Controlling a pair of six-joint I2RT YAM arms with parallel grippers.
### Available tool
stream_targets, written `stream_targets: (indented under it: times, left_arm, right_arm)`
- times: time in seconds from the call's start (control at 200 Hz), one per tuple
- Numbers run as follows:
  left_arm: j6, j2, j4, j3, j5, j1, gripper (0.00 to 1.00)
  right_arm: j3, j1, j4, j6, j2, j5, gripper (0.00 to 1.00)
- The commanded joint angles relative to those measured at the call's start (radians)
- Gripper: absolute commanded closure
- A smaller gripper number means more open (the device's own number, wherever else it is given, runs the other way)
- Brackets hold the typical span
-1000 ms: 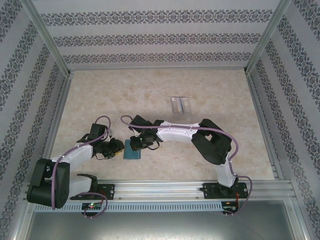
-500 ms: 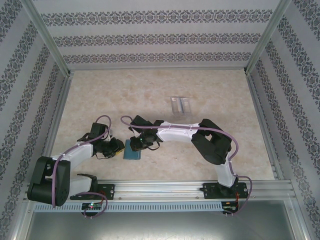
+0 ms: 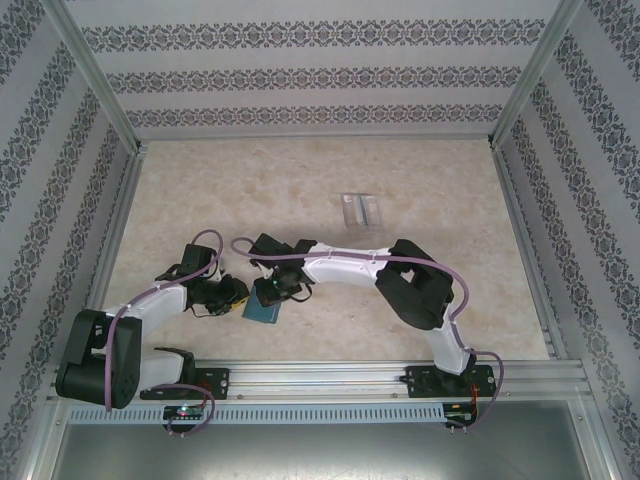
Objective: Put the credit cards into the card holder
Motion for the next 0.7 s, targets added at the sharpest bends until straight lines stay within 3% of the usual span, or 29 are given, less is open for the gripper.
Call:
stream_targets:
  times: [0.0, 0.335, 0.515, 0.595, 0.694]
  left_arm:
    - [-0.008, 0.055, 0.098, -0.007, -0.005, -0.038, 0.75]
    - [-0.023, 0.051, 0.13, -0.031, 0.002, -0.039, 0.74]
    - [-0.014, 0.027, 0.102, -0.018, -0.022, -0.039, 0.72]
    - [-0.002, -0.002, 0.06, 0.009, -0.047, -0.04, 0.64]
    - [0.026, -0.057, -0.024, 0.057, -0.108, -0.039, 0.46]
  right_arm:
    - [0.038, 0.018, -0.066, -0.007, 0.076, 0.06, 0.86]
    - [0.135, 0.015, -0.163, 0.039, 0.219, 0.051, 0.88]
    - [0.046, 0.007, -0.056, 0.046, 0.103, 0.056, 0.86]
    - [0.012, -0.005, -0.01, 0.036, 0.012, 0.067, 0.81]
    - [-0.036, -0.018, 0.041, 0.017, -0.122, 0.124, 0.76]
